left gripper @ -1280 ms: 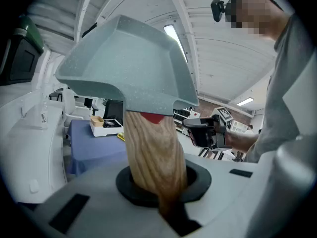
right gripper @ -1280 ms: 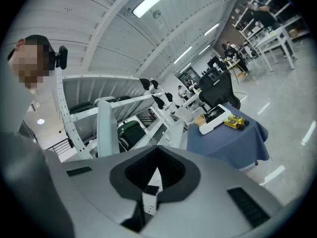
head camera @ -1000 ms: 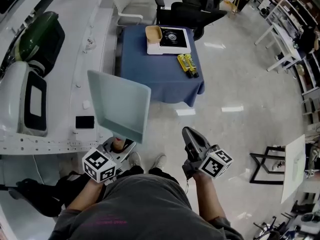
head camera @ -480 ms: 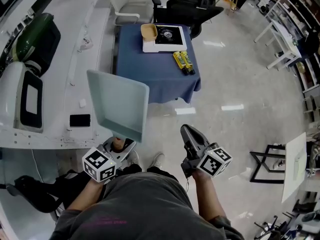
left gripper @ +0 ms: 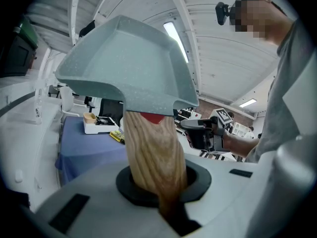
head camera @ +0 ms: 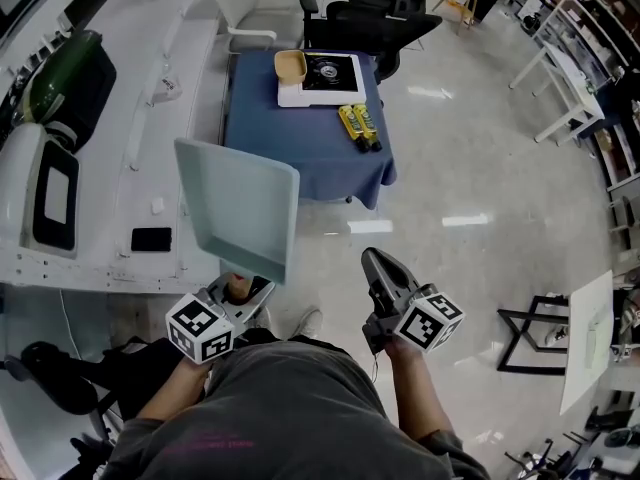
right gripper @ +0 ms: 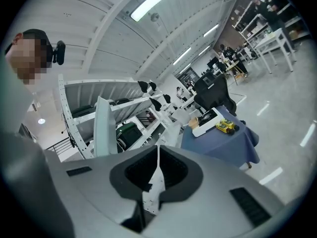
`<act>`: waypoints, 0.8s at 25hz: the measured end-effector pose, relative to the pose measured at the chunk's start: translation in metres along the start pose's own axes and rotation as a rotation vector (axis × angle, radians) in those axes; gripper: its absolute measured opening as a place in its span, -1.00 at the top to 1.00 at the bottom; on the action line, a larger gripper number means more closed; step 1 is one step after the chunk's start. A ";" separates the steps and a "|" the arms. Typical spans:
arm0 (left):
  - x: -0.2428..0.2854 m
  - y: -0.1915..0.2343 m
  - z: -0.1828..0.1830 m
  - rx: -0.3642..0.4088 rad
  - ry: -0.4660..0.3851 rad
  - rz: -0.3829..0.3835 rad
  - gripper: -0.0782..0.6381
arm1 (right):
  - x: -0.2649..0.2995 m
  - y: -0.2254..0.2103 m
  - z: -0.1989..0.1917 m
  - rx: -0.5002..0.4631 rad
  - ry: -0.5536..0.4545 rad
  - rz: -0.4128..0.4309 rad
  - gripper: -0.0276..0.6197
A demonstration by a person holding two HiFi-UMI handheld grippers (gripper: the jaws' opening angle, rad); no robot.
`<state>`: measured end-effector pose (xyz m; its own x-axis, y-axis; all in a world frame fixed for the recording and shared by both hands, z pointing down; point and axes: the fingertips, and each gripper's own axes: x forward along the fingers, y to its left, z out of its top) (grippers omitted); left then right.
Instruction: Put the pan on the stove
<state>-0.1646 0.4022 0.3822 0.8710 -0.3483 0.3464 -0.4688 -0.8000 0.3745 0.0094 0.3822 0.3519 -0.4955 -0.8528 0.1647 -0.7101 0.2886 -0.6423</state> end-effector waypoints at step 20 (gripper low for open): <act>0.041 -0.022 -0.001 -0.015 0.007 0.029 0.69 | -0.020 -0.045 0.009 0.020 0.019 0.007 0.91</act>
<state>-0.1183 0.4061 0.3891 0.8561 -0.3677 0.3632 -0.4959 -0.7824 0.3767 0.0561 0.3824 0.3707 -0.5101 -0.8423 0.1743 -0.6965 0.2856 -0.6582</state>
